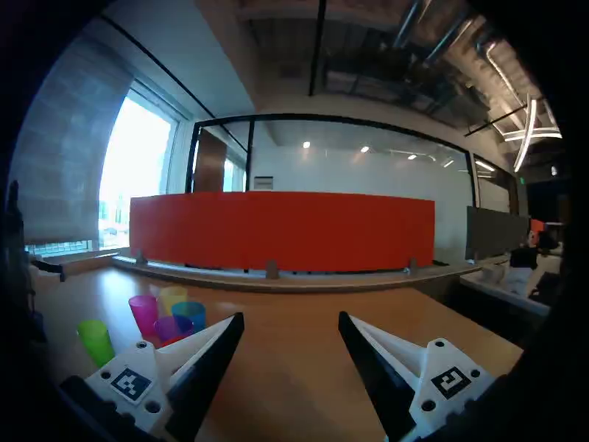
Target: Pour water
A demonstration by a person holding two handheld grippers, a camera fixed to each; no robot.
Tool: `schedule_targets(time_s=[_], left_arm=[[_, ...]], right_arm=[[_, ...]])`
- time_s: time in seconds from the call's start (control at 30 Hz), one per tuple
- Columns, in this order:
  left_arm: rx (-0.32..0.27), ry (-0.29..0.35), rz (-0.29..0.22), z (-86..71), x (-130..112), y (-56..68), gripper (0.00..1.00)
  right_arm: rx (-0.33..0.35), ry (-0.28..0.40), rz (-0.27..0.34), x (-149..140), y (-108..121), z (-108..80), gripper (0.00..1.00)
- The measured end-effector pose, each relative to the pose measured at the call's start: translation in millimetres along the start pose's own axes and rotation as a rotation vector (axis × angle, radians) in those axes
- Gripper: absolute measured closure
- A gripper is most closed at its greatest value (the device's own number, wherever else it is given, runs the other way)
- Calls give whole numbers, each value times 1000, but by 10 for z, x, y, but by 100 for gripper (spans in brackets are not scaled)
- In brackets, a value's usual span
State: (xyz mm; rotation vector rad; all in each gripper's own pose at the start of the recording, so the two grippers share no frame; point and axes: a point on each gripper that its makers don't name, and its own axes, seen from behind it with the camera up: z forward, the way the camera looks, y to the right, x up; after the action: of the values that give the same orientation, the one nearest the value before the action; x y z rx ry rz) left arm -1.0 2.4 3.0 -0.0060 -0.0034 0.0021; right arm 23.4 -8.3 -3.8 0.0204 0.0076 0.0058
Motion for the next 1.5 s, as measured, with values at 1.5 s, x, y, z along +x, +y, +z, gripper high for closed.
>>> schedule_targets(time_s=[1.5], left_arm=[[-533, -405, 302, 139, -888, 1137, 12]], right_arm=[[72, -32, -48, 123, -195, 34, 1]])
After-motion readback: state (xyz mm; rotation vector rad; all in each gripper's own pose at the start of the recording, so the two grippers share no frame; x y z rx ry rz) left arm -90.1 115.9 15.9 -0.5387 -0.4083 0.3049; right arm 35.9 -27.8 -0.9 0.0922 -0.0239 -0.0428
